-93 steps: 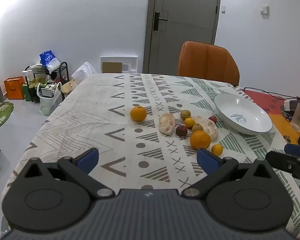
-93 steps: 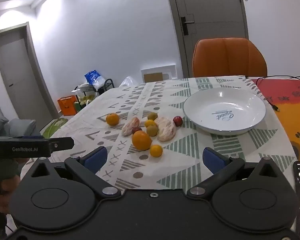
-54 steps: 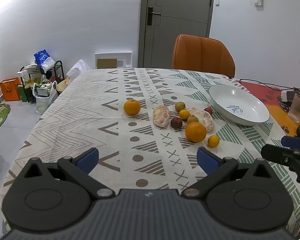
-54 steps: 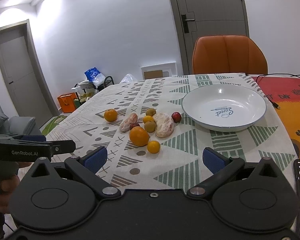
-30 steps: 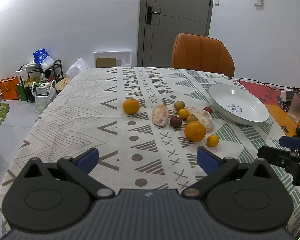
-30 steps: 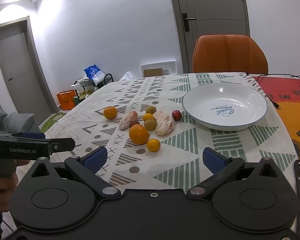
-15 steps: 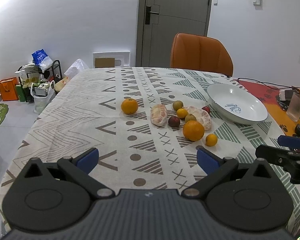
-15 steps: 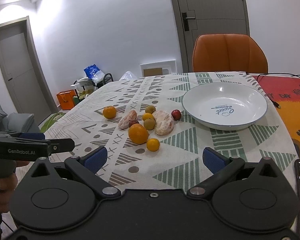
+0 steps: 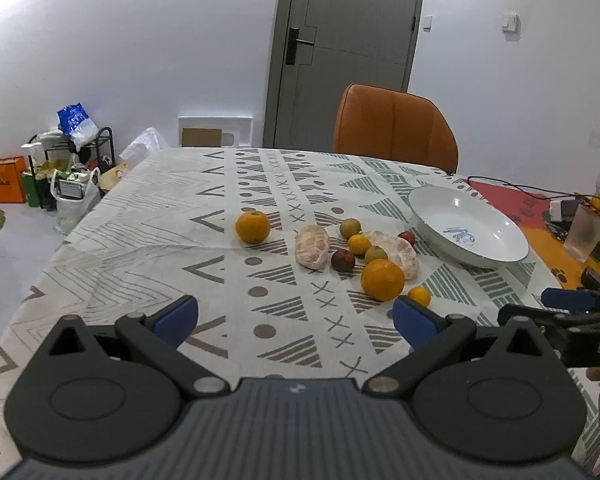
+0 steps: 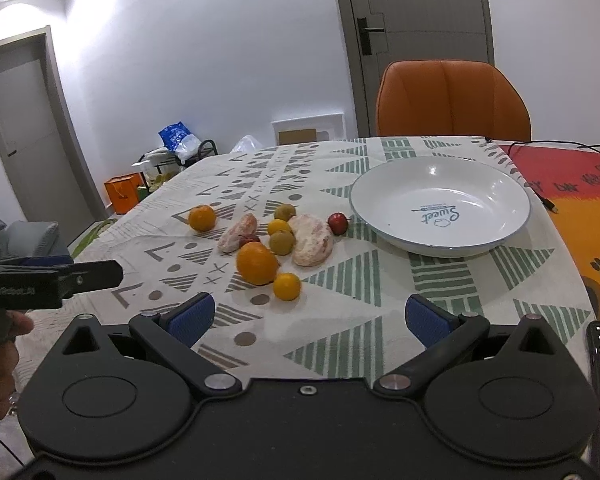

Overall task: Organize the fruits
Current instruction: 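Move left tool toward large orange while right tool approaches small tangerine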

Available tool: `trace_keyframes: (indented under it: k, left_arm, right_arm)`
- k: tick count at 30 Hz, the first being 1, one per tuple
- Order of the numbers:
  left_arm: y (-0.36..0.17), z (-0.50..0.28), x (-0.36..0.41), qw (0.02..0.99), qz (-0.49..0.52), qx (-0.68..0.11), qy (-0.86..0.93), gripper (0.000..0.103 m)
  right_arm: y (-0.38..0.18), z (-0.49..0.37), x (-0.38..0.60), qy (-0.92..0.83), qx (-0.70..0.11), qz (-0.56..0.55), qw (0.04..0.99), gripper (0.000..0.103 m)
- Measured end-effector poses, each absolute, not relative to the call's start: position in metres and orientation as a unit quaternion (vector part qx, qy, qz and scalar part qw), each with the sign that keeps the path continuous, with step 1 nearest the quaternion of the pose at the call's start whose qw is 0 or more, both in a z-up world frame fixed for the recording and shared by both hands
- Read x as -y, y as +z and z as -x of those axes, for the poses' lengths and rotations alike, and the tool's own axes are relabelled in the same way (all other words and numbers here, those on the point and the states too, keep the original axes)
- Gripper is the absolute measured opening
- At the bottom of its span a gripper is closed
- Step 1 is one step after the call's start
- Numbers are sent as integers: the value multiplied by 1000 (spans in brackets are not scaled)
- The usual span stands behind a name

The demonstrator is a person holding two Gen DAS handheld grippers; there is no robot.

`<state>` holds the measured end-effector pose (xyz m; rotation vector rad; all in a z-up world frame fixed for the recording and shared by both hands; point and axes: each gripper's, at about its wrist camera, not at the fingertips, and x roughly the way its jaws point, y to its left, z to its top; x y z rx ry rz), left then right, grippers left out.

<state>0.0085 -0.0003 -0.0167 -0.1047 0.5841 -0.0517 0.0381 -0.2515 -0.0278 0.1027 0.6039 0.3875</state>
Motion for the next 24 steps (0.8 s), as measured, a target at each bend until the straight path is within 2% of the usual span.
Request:
trace_keyframes:
  k: [18, 20, 24]
  left_arm:
    - [-39, -45, -4, 947, 91, -301, -58, 99]
    - [-41, -49, -2, 946, 90, -305, -62, 99]
    - [-44, -58, 1, 943, 97, -312, -69, 99]
  right_arm:
    - [-47, -71, 243, 222, -305, -62, 924, 102]
    - [-49, -74, 243, 227, -306, -64, 922, 93]
    - [-54, -82, 241, 234, -314, -69, 918, 82]
